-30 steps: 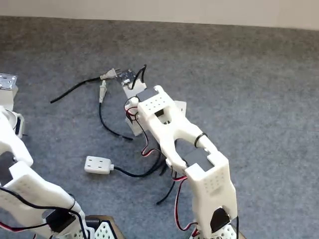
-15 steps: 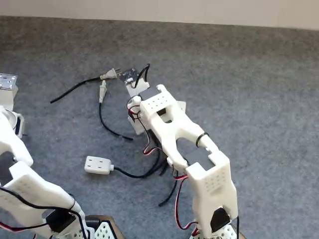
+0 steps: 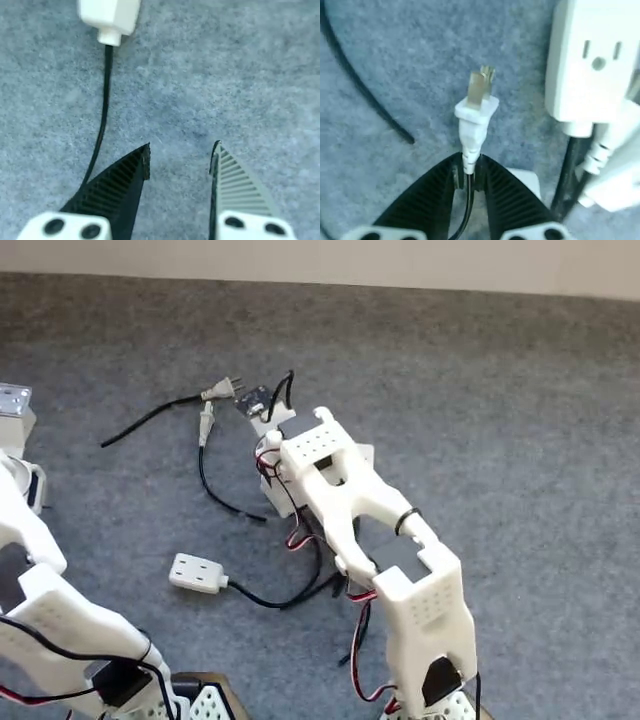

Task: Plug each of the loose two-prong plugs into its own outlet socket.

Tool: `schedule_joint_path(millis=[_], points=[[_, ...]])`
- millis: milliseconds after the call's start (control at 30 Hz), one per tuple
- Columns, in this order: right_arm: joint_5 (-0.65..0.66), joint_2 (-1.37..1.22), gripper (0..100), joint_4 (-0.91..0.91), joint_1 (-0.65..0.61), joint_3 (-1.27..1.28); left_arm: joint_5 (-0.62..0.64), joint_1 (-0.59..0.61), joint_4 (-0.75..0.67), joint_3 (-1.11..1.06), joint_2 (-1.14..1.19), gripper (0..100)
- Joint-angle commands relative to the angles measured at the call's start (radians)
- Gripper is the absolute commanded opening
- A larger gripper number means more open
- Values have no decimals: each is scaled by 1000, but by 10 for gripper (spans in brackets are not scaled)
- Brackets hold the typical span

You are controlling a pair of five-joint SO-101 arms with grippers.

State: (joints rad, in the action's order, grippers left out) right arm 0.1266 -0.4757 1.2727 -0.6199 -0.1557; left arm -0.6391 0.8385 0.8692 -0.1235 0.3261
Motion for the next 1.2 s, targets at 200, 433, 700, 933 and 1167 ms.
schedule_joint_path(millis=[200, 433, 700, 933, 1167], points=[[101, 587, 5, 193, -31, -74, -61, -127, 563, 456, -19, 204], [192, 633, 5, 486, -67, -251, -60, -286, 879, 694, -19, 204], [129, 785, 5, 294, -223, 12, -11, -515, 899, 707, -260, 204], [150, 1084, 5, 74, -262, 559, -14, -633, 898, 472, -562, 217], [80, 1339, 5, -282, -228, 1027, 6, -702, 755, 51, -920, 293]])
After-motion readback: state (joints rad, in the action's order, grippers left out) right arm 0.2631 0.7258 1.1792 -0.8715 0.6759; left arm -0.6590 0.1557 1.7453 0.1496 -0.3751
